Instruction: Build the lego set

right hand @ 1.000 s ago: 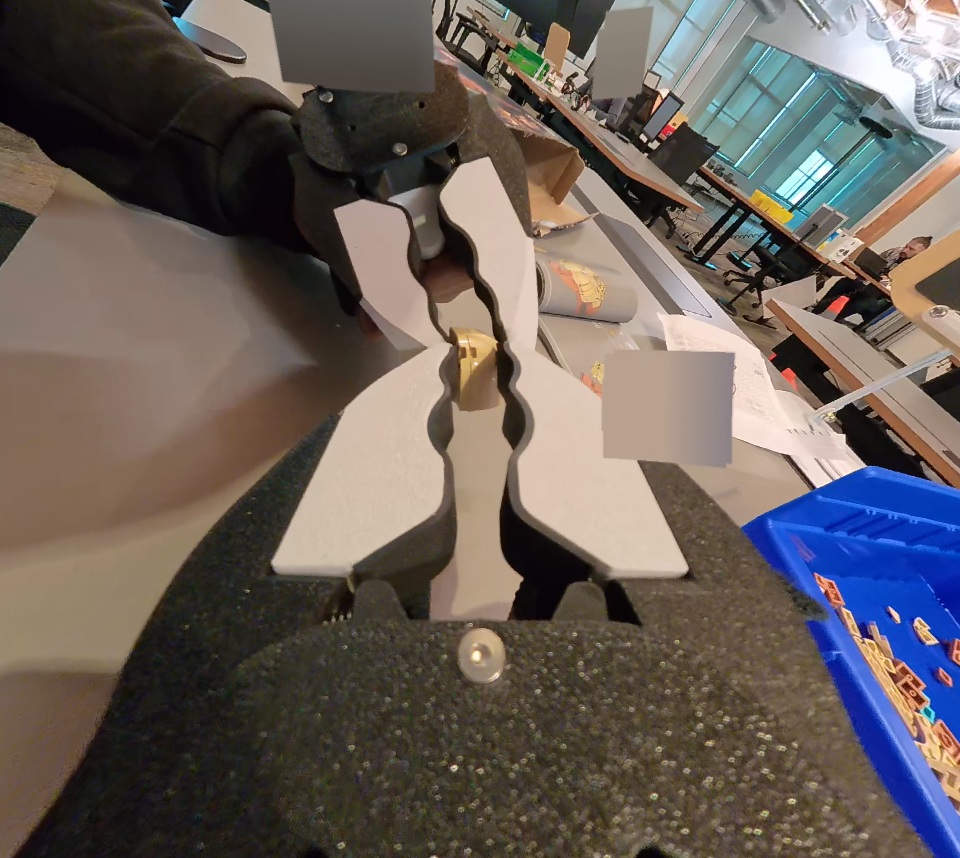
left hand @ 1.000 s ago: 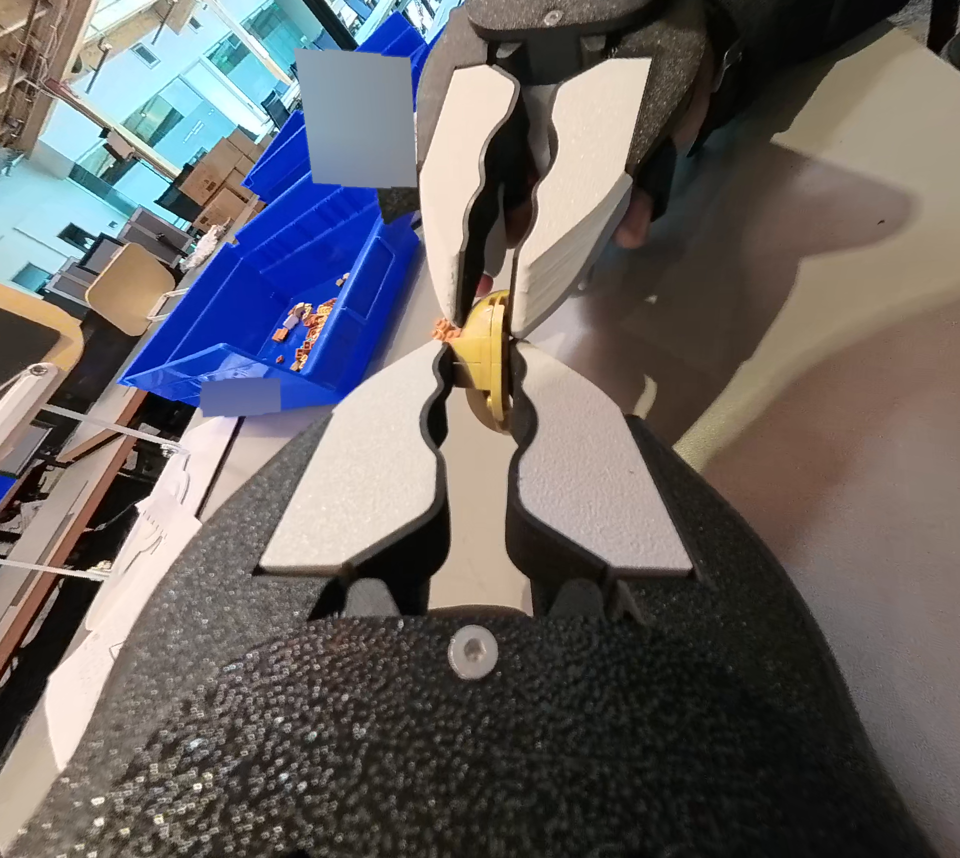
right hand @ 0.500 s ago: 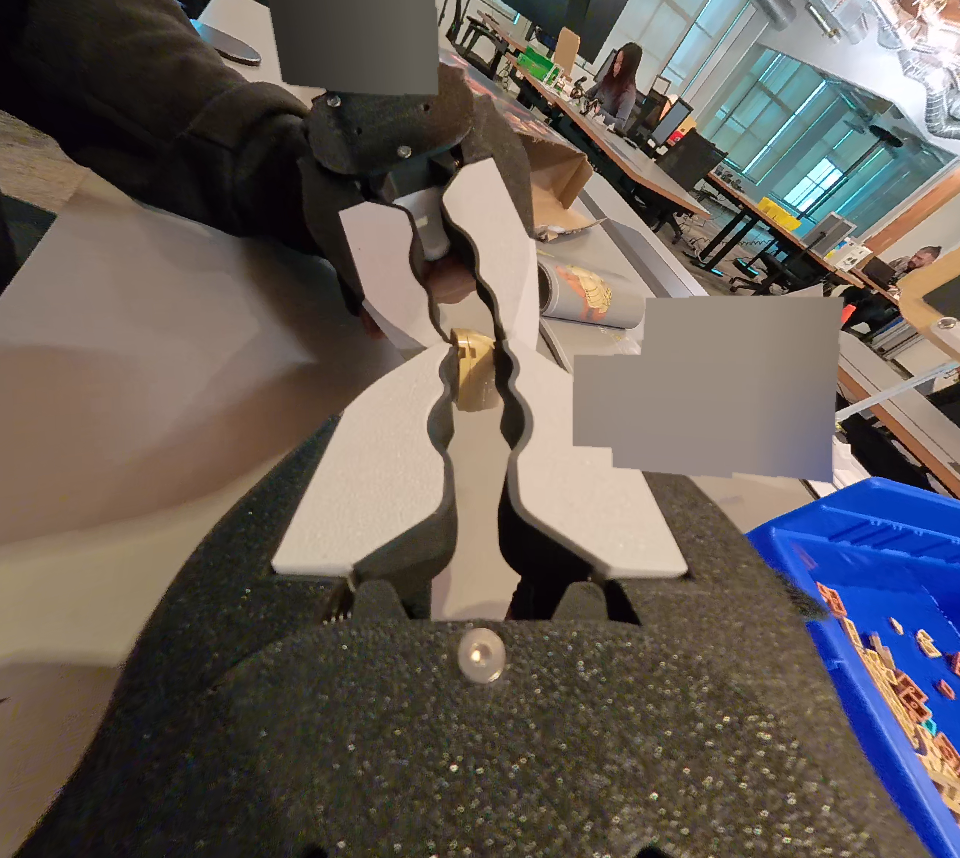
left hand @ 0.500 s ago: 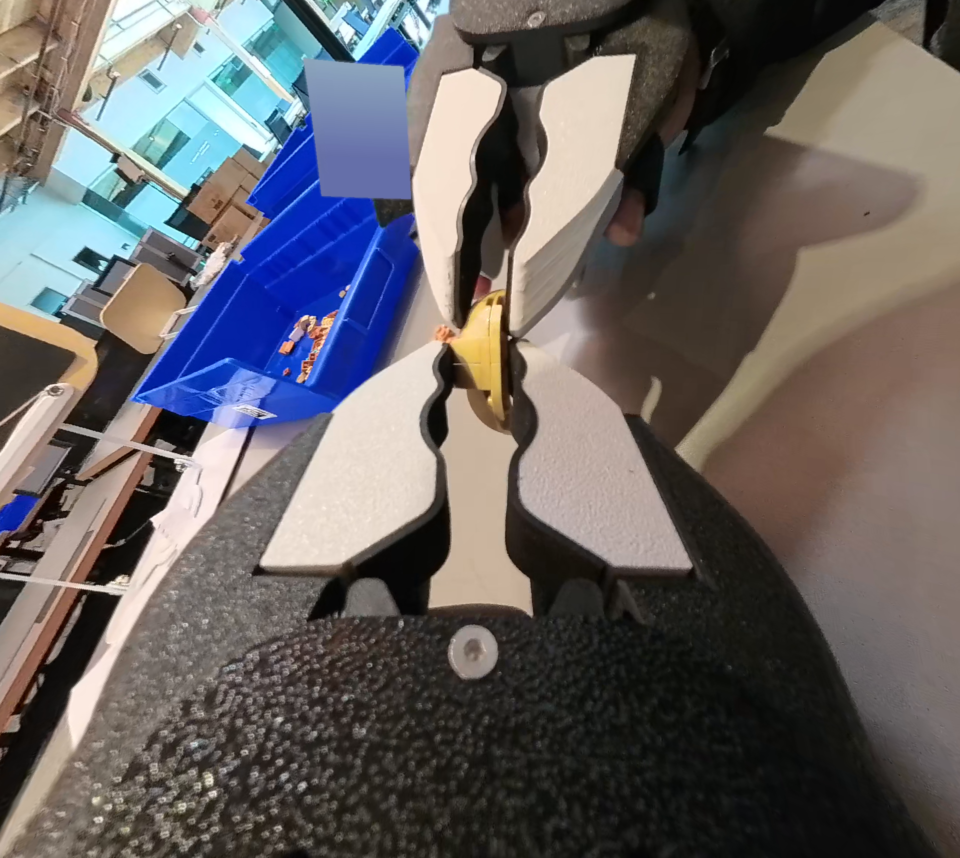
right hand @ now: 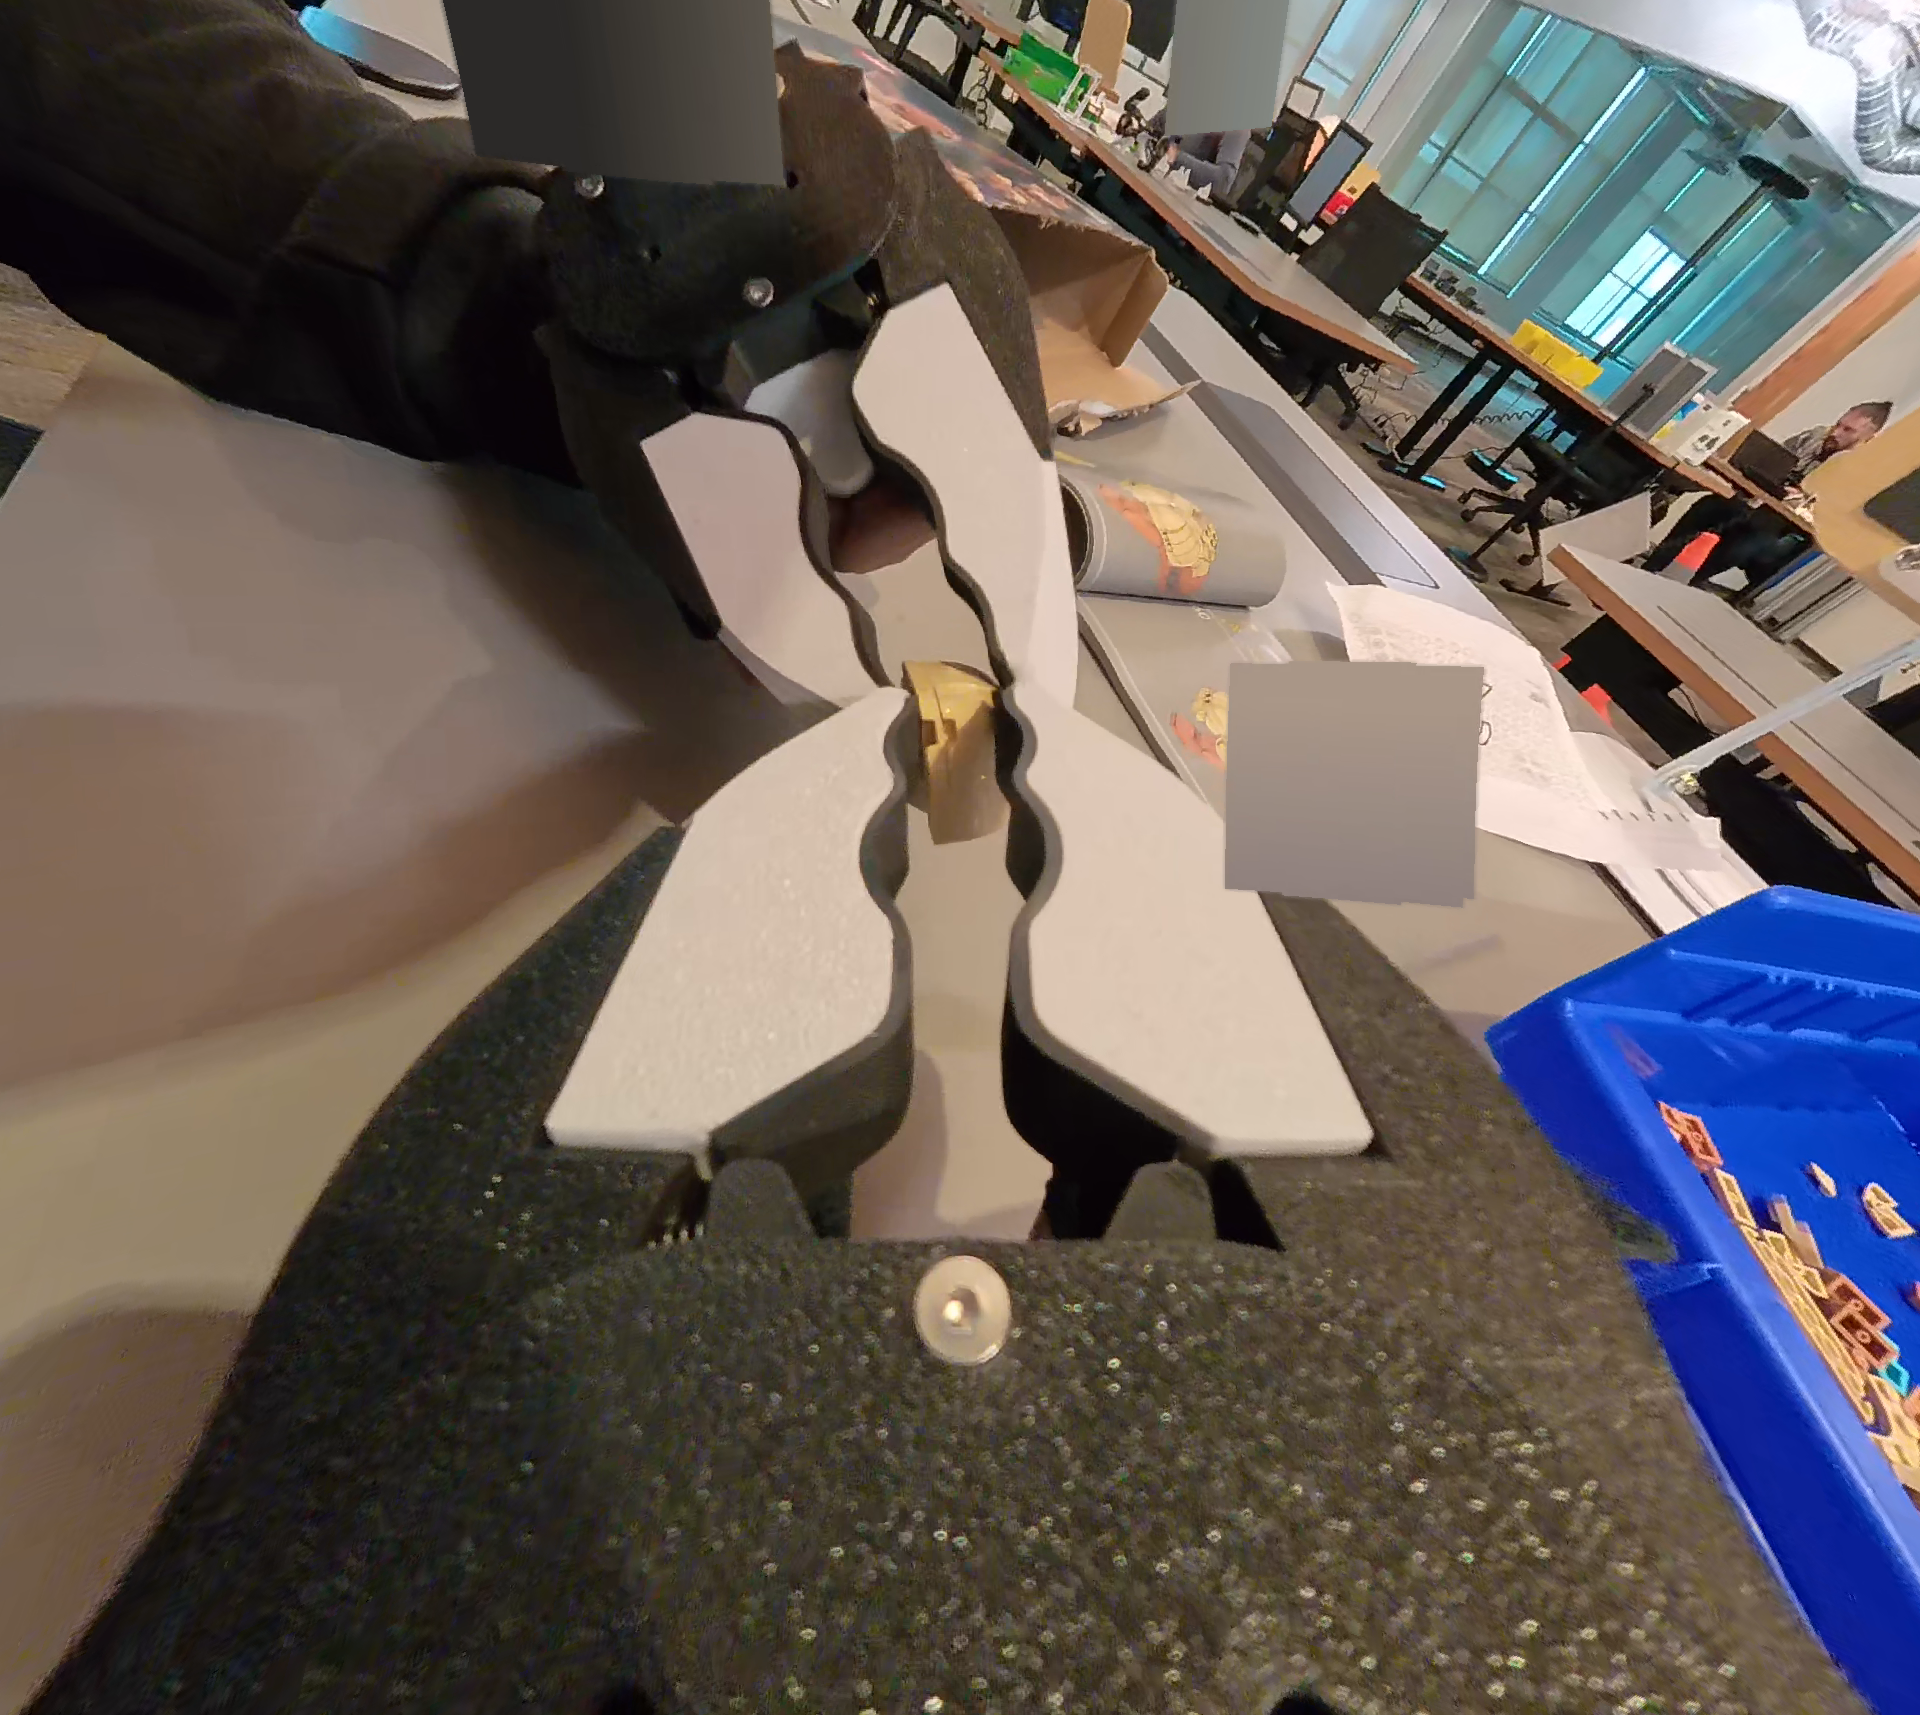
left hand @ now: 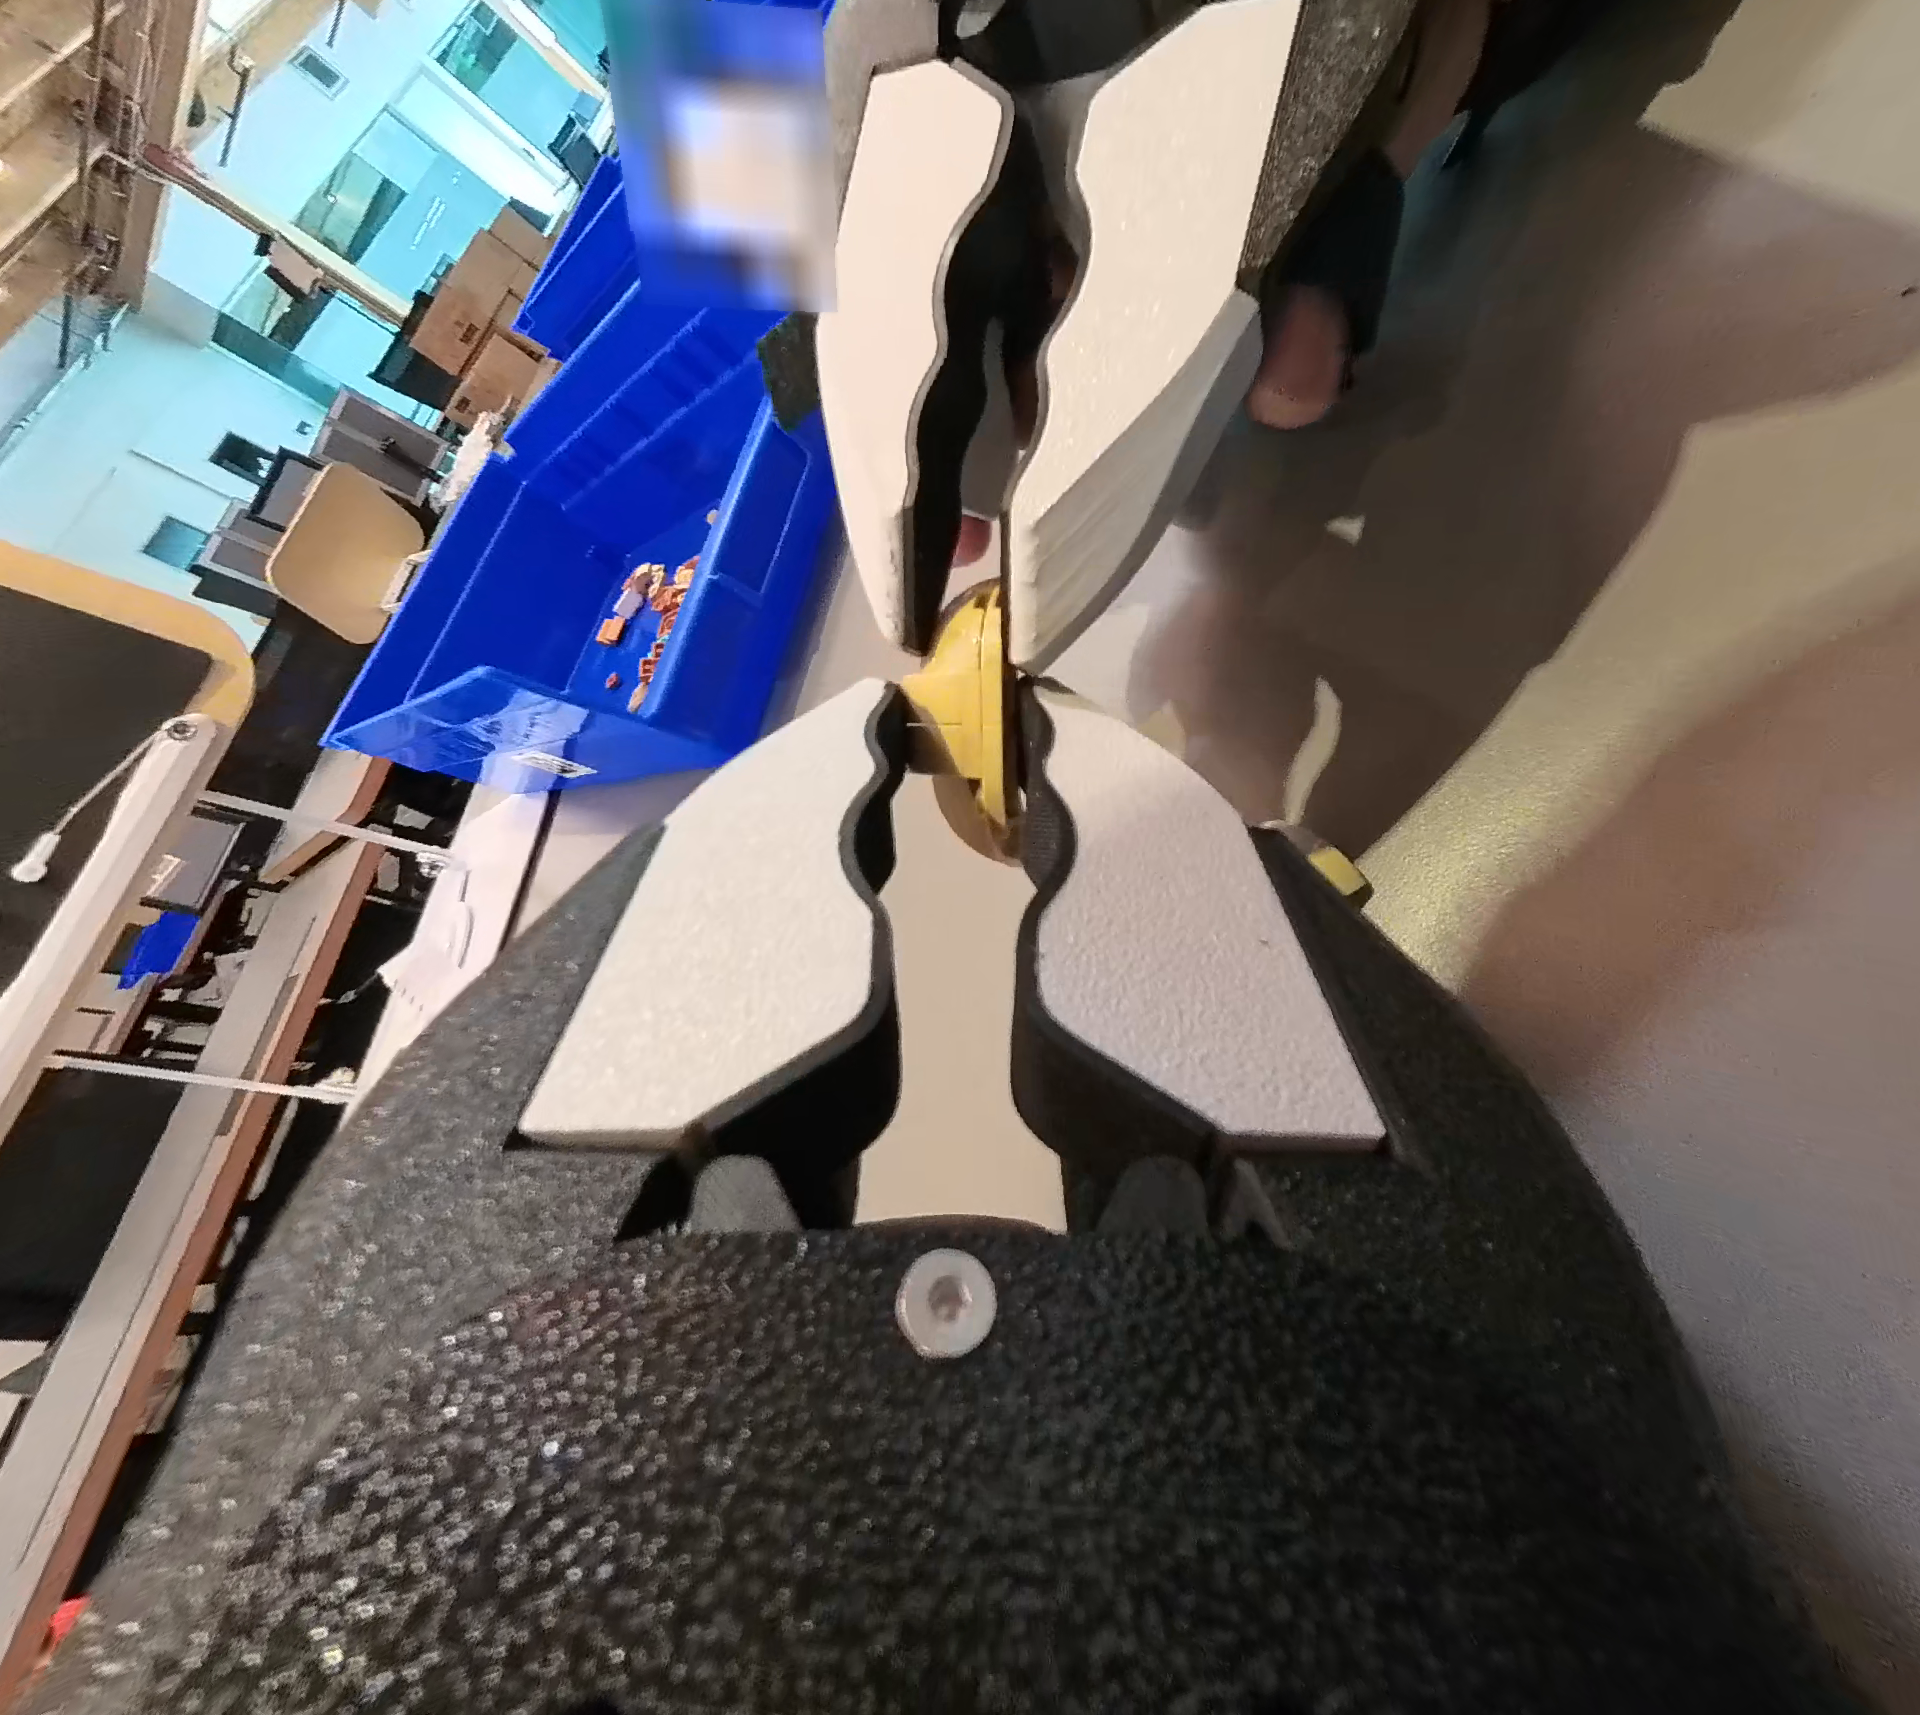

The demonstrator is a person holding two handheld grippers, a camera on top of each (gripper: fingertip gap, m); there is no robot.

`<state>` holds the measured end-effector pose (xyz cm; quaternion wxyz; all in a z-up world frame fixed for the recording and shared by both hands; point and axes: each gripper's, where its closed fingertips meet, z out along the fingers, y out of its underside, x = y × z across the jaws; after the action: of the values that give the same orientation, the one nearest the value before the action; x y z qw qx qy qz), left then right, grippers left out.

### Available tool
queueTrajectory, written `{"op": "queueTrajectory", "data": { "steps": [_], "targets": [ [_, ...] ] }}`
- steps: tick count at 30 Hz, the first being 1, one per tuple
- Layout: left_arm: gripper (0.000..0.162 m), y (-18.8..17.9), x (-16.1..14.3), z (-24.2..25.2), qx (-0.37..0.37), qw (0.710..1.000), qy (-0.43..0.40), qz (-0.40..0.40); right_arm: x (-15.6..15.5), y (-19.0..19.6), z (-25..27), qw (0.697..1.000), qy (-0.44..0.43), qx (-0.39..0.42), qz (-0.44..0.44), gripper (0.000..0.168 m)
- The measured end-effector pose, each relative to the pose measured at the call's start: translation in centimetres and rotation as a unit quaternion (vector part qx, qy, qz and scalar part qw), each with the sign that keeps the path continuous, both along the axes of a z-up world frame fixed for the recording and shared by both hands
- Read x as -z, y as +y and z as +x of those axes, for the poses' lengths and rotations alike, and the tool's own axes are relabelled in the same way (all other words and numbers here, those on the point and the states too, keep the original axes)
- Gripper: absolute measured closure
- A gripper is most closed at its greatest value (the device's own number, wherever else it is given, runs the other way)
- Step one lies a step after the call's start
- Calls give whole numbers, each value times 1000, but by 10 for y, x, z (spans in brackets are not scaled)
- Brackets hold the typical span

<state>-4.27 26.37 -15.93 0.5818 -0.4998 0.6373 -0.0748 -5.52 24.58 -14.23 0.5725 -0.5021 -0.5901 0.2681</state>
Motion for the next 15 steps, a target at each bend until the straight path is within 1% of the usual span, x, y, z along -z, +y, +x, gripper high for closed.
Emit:
{"op": "queueTrajectory", "data": {
  "steps": [4,5,6,8,9,11,13,15],
  "targets": [
    [142,0,1,-1,-5,1000,11,7,1,0,-1,1000,-7,1,3,157],
    [142,2,2,-1,-11,1000,15,9,1,-5,-2,1000,-7,-9,1,168],
    [143,-2,1,1,-1,1000,16,16,3,-8,-4,1000,-10,-13,1,168],
    [142,4,2,-2,-21,999,26,27,3,-3,-5,999,-20,13,25,168],
    [142,6,1,-2,-26,999,17,13,2,-2,-5,999,-16,16,27,168],
    [143,14,-4,-6,-50,999,-2,-2,-5,-7,-4,1000,9,-7,12,168],
    [143,20,0,-11,-60,998,-4,-22,-11,-7,0,1000,26,-13,12,168],
    [143,24,7,-15,-64,997,-4,-47,-14,-4,2,999,36,-12,10,159]
  ]
}}
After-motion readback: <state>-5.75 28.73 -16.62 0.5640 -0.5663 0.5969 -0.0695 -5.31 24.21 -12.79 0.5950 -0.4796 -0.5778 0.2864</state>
